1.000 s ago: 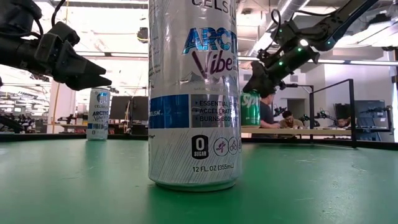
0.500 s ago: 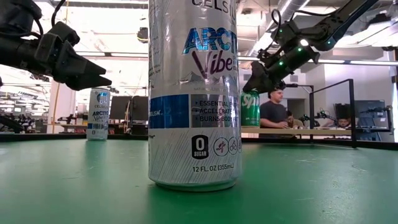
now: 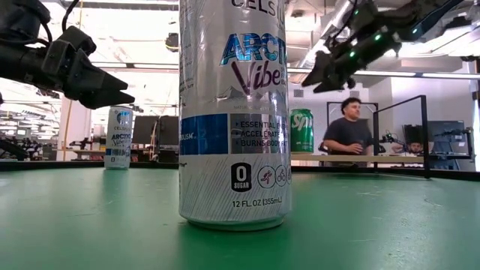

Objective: Place canned beverage on shelf
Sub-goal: Put the green soda can on the shelf aligned with the other green soda can

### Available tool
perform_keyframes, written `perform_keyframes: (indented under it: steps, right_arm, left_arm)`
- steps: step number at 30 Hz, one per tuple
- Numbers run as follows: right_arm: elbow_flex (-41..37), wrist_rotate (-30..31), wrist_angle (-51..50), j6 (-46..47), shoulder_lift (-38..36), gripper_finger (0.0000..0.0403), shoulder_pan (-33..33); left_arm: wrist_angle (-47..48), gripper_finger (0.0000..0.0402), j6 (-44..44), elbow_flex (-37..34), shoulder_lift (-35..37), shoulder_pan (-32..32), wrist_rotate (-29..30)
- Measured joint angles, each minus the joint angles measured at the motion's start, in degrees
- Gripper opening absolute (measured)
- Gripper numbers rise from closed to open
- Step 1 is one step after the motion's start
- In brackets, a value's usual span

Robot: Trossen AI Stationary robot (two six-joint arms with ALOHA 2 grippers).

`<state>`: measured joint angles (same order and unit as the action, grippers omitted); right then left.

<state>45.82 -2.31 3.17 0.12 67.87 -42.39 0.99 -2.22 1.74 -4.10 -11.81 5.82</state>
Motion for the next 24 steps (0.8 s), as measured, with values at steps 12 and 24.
perform_keyframes:
  steps: [12, 24]
  right_arm:
    - [0.0, -1.1, -16.7, 16.0, -12.5, 0.035, 26.4]
    - [11.5, 22.3, -44.0, 51.8, -7.2, 0.0349, 68.8]
  left_arm:
    - [-0.3, 0.0382, -2.9, 0.0, 0.0, 0.0, 2.1]
    - [-0.3, 0.0382, -3.0, 0.0, 0.0, 0.0, 2.1]
